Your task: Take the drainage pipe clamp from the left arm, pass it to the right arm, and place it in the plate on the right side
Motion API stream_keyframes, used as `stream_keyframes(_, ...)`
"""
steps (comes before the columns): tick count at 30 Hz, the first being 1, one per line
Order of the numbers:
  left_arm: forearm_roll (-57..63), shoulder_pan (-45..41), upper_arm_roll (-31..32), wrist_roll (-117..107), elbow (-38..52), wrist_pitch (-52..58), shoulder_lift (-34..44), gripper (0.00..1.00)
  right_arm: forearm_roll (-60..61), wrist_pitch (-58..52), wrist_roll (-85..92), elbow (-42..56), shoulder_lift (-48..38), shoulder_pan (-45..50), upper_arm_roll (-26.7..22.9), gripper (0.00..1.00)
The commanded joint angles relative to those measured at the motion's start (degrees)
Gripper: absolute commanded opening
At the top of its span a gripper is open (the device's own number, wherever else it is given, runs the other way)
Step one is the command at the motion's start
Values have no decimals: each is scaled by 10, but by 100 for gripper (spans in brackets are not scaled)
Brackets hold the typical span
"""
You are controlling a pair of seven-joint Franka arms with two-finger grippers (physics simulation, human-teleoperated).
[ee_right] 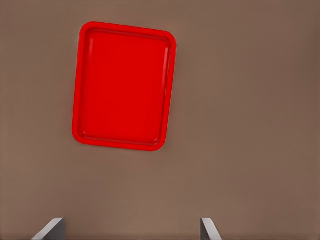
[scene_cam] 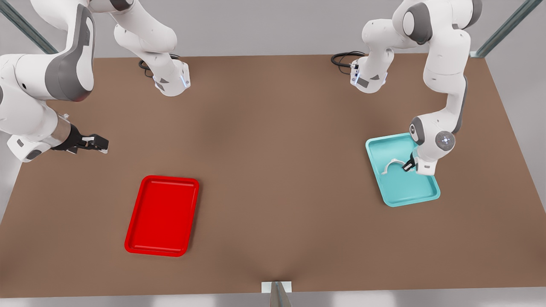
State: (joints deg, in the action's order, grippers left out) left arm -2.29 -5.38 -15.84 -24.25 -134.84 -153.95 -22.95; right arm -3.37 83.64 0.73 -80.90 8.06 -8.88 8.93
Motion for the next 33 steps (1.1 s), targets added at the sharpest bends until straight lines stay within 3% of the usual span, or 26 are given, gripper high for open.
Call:
stream_keyframes(1,-7,0,0,13,0,-12,-1,33,0,-1,2,0,-1,0,0,100)
stream_keyframes(2,-8,0,0,12,0,-12,-1,21,0,-1,2,0,0,0,0,100)
stream_keyframes(11,-9,-6,0,7,8,8,24,21,0,-1,2,1,1,0,0,100)
stream_keyframes(16,-17,-6,19,4,27,77,120,21,0,-1,2,1,1,0,0,100)
stream_keyframes(18,-72,-16,74,-21,105,156,122,21,0,-1,2,2,1,1,0,100)
stream_keyframes(21,-77,-173,92,-275,237,206,83,21,0,-1,0,3,1,1,1,100)
stream_keyframes(23,-82,-265,92,-448,399,255,-15,21,0,-1,-1,4,1,1,5,100)
stream_keyframes(26,-117,-339,92,-589,512,255,-97,21,33,3,-30,22,15,9,7,100)
stream_keyframes(33,-126,-369,121,-802,568,218,-141,21,65,64,-170,44,84,64,13,100)
